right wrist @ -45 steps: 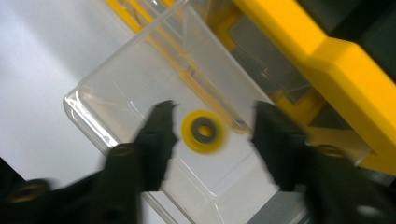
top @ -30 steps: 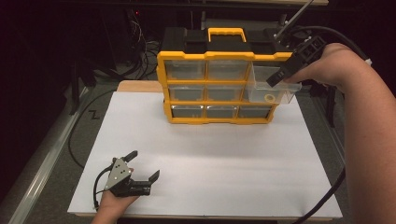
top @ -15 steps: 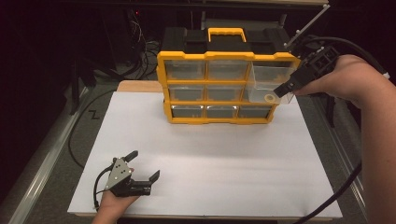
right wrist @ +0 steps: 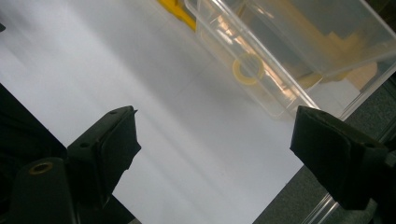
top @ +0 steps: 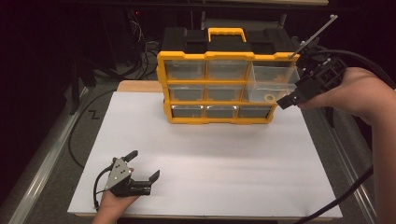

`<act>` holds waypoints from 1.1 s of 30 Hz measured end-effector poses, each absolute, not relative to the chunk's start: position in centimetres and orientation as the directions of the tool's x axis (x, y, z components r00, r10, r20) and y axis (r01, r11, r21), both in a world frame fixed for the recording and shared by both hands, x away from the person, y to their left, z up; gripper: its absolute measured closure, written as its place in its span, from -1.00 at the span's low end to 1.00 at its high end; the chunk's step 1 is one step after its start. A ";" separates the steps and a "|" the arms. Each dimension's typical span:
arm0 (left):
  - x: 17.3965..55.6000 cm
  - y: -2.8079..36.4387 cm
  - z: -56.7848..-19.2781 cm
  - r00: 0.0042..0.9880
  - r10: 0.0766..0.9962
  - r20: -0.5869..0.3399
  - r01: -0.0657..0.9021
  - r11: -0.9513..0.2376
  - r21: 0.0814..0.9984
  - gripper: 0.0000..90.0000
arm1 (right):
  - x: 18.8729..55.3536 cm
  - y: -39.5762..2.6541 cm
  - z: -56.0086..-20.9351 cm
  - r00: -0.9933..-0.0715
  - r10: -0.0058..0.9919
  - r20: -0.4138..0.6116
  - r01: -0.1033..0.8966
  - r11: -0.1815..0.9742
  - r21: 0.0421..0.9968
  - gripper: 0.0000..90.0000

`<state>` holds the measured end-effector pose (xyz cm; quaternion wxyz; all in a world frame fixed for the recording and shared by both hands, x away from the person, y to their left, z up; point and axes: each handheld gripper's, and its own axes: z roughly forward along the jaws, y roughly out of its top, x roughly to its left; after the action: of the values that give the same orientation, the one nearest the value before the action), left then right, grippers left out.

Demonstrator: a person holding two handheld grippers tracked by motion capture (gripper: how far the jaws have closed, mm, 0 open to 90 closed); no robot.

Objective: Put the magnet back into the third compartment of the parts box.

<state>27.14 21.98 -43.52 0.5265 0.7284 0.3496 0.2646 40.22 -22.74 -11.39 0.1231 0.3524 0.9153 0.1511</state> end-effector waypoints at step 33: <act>27.2 22.2 -43.5 0.617 0.787 0.009 0.229 -0.191 0.955 -1.00 | 37.9 -22.8 -19.8 -0.737 0.672 -0.070 0.622 0.716 0.317 -0.81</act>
<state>27.18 22.16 -43.46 0.5310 0.7255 0.3501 0.2628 37.93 -22.79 -19.82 0.0906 0.3510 0.9218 0.1377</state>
